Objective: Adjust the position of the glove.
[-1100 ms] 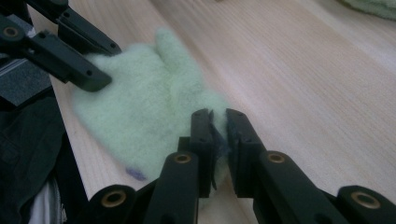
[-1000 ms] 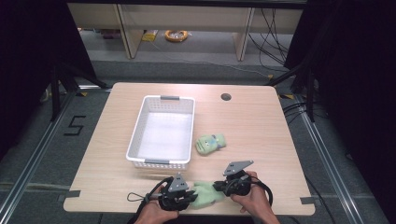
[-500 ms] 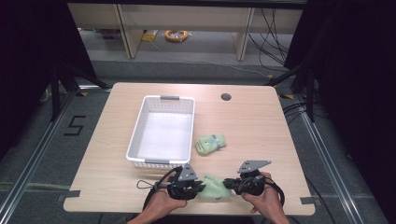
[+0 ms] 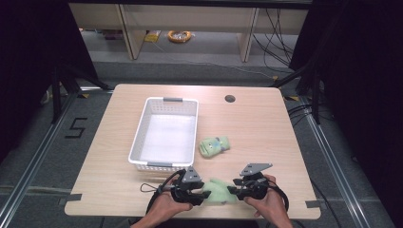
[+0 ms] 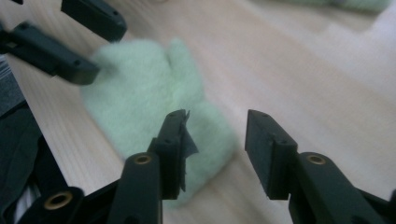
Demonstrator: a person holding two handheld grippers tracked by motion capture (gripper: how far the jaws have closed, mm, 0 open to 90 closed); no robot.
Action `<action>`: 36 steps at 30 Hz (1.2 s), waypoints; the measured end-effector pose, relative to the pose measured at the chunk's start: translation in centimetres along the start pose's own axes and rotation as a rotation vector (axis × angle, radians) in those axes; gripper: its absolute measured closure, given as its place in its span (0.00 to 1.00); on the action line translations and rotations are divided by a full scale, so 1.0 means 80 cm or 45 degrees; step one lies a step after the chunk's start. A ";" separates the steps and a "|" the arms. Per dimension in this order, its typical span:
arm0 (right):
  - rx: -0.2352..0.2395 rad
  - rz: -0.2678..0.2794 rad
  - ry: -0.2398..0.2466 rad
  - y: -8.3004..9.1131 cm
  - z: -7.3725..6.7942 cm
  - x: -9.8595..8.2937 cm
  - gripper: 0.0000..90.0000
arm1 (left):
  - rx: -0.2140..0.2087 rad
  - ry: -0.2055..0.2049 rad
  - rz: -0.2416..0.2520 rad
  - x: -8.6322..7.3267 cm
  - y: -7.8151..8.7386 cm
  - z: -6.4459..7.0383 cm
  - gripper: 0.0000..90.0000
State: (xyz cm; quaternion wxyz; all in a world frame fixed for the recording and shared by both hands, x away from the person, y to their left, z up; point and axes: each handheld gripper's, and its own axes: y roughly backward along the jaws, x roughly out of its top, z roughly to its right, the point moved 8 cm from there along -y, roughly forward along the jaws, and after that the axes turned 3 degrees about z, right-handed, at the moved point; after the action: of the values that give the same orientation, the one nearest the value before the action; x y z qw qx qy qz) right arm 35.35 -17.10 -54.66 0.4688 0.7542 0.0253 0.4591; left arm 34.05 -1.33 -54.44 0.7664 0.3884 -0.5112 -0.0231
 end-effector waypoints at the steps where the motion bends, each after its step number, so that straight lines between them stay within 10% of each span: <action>1: 0.013 0.025 0.028 0.002 0.001 0.005 0.63 | 0.007 -0.028 -0.007 0.001 0.005 -0.001 0.56; 18: -0.098 0.052 0.237 -0.010 0.055 0.111 0.57 | 0.063 0.073 0.061 -0.023 0.062 -0.018 0.42; 36: -0.075 -0.148 0.170 -0.120 0.104 0.155 0.60 | 0.086 0.149 0.079 -0.044 0.079 -0.033 0.37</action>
State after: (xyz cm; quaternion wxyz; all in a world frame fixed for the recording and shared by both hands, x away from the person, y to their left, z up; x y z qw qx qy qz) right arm 52.23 -11.63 -54.53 0.5139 0.7051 0.0865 0.4809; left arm 32.25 6.11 -53.70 0.7817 0.3988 -0.4778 0.0408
